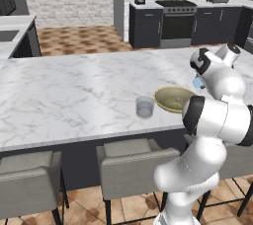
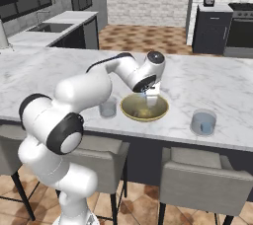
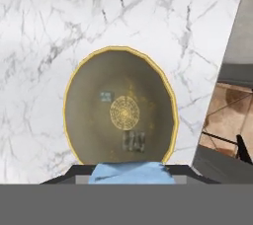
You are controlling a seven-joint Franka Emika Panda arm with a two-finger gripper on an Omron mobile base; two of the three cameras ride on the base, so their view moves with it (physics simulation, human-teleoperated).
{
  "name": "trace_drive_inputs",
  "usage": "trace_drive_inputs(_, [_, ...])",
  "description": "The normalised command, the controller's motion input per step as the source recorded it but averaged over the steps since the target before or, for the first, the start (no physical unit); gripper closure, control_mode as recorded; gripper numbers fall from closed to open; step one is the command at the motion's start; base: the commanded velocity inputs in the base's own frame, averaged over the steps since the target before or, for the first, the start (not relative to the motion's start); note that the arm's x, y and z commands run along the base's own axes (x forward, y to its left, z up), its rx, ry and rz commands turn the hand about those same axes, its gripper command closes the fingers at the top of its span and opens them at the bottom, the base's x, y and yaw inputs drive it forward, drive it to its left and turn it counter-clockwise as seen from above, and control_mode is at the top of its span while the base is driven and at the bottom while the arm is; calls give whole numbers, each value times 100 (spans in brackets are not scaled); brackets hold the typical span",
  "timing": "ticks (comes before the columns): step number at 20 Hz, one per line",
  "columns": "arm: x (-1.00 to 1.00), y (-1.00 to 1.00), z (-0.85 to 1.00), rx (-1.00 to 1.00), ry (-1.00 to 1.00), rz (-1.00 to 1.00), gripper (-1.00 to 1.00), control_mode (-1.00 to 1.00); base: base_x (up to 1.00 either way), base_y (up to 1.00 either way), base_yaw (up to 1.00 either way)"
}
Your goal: There are four ice cubes in the ice bowl. Place two ice cubes in each glass of water.
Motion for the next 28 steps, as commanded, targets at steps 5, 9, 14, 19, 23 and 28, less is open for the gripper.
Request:
trace_drive_inputs(5, [-36, -40, 17, -5, -2, -13, 100, -100, 0, 0, 0])
trace_drive_inputs(9, [-14, -41, 8, -8, 0, -26, 100, -100, 0, 0, 0])
trace_drive_inputs(14, [-13, -46, 5, -7, 2, -27, 100, -100, 0, 0, 0])
trace_drive_inputs(19, [-12, -55, 1, -3, 0, -10, 100, -100, 0, 0, 0])
trace_drive_inputs(23, [-6, -53, 0, 0, 0, 0, 100, -100, 0, 0, 0])
trace_drive_inputs(28, [-2, -48, 0, 0, 2, 5, 100, -100, 0, 0, 0])
